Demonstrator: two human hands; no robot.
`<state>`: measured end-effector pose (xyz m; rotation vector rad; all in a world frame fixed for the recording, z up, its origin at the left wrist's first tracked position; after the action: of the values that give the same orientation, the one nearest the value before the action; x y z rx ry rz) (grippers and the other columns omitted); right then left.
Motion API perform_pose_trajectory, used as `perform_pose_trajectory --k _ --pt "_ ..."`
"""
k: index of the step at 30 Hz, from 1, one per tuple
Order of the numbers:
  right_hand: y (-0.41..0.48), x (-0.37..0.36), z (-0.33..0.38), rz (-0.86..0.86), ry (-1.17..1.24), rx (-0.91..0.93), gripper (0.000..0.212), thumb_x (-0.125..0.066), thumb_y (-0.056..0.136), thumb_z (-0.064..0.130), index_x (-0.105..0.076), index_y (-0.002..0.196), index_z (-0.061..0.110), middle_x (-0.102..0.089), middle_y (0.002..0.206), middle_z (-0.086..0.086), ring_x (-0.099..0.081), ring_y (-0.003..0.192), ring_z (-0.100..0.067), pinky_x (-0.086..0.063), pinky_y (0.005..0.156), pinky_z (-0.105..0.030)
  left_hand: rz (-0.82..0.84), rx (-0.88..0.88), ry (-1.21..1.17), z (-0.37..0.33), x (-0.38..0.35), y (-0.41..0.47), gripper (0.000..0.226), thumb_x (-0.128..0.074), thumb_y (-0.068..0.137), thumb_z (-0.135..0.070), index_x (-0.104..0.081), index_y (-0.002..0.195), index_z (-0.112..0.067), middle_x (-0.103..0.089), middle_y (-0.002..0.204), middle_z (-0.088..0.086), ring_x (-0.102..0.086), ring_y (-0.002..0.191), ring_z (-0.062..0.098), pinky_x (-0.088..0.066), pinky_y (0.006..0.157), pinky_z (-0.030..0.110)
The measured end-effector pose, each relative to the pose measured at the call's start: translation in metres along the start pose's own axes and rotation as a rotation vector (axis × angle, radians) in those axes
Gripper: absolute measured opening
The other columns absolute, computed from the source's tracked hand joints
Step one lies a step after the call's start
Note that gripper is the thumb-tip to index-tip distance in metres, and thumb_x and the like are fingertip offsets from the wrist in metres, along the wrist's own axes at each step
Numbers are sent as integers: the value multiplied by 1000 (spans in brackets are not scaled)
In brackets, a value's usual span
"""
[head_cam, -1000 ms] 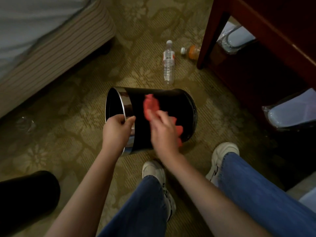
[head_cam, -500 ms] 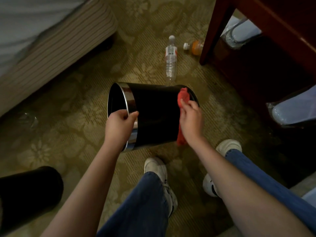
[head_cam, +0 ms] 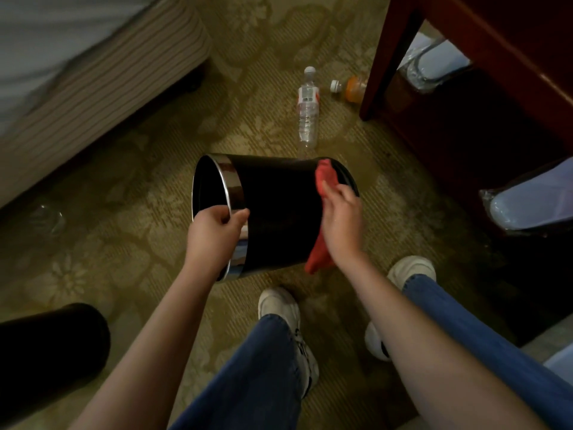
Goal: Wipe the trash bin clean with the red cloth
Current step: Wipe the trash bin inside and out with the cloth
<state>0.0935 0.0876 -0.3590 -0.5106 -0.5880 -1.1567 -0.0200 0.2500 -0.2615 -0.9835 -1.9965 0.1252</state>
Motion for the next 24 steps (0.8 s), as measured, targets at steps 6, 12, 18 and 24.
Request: perform_pose_trajectory --k 6,12,18,24 --pt "-12 1 54 12 16 146 45 -56 86 0 -58 128 17 -60 112 -8 -54 95 -28 -48 83 -40 -20 0 18 -8 -10 2 35 -58 91 -27 -54 64 -7 -47 53 3 -44 49 17 -36 52 29" --pt "-39 -8 115 22 48 335 38 -61 86 6 -62 123 12 -62 114 -8 -56 90 -28 -46 78 -34 -35 -4 -9 1 -6 6 34 -59 90 -25 -56 69 1 -59 62 15 -58 58 27 -46 57 36" --pt "-9 -3 42 36 8 104 40 -53 92 6 -57 129 19 -57 121 -5 -52 99 -28 -44 83 -31 109 5 -28 5 0 2 42 -53 94 -31 -60 89 11 -51 68 15 -47 61 24 -40 60 34" --pt "-11 -3 41 49 -13 60 40 -52 93 8 -54 132 15 -57 118 -6 -51 99 -26 -49 86 -41 96 50 54 5 1 -1 36 -41 100 -23 -58 92 8 -50 68 12 -47 61 21 -40 63 34"
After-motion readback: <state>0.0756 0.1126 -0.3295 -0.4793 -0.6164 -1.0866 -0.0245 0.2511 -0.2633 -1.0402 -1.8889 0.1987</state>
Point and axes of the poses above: each hand's wrist, its own y-axis towards the middle knuckle, its own x-axis out of the back of the hand, z = x × y, the point moved 6 cm from there along y, towards the middle knuckle
